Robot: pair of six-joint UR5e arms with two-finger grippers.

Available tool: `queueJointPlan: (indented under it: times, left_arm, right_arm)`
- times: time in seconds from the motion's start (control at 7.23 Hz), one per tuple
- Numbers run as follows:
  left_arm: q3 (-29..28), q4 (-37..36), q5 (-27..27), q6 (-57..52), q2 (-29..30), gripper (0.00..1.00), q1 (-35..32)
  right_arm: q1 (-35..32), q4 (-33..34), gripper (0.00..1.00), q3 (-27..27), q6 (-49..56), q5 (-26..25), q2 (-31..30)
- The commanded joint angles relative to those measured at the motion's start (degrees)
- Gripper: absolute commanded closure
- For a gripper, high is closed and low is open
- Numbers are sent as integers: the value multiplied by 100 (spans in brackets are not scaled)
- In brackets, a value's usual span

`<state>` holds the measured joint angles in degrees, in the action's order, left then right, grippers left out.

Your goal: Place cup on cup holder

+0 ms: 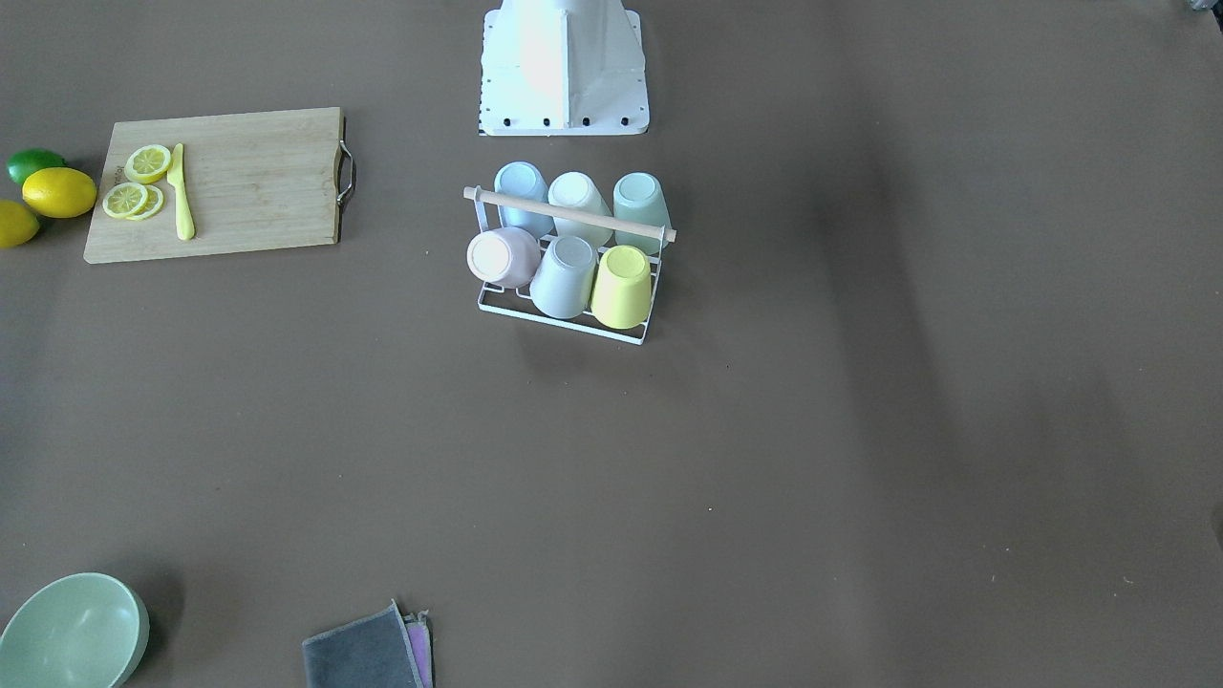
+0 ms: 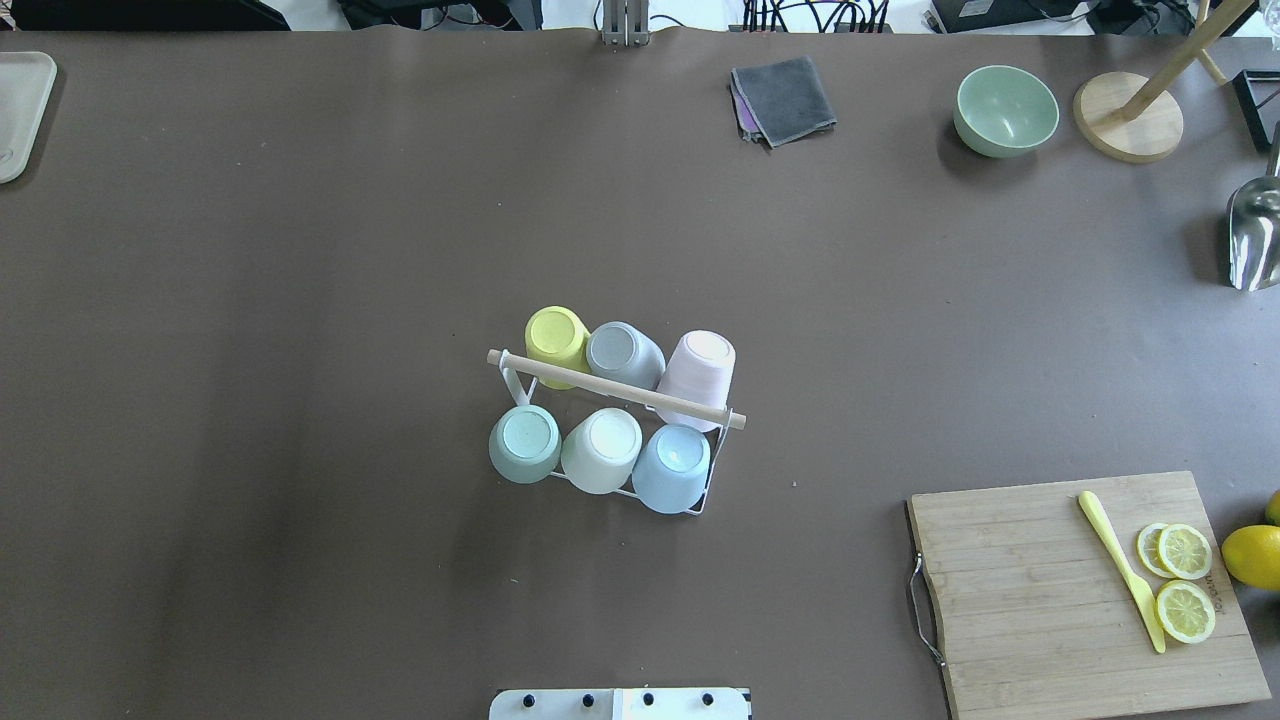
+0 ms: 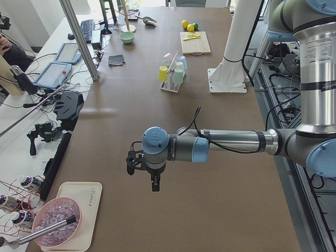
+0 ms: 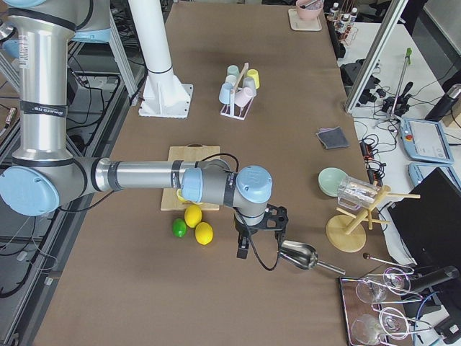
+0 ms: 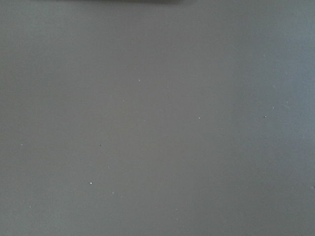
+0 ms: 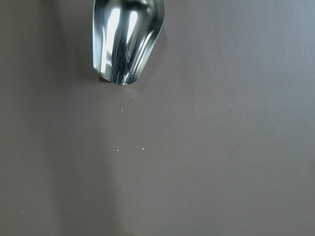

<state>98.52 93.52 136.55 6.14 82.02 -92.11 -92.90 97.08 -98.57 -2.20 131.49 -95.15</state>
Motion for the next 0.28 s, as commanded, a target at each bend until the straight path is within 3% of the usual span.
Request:
queueJointPlan:
  times: [0.0, 0.14]
  left_arm:
    - [35, 0, 3, 1, 16, 2, 0]
    - [53, 0, 3, 1, 24, 2, 0]
  right_arm:
    - [0, -119, 0, -4, 18, 0, -38]
    - [0, -119, 0, -4, 18, 0, -47]
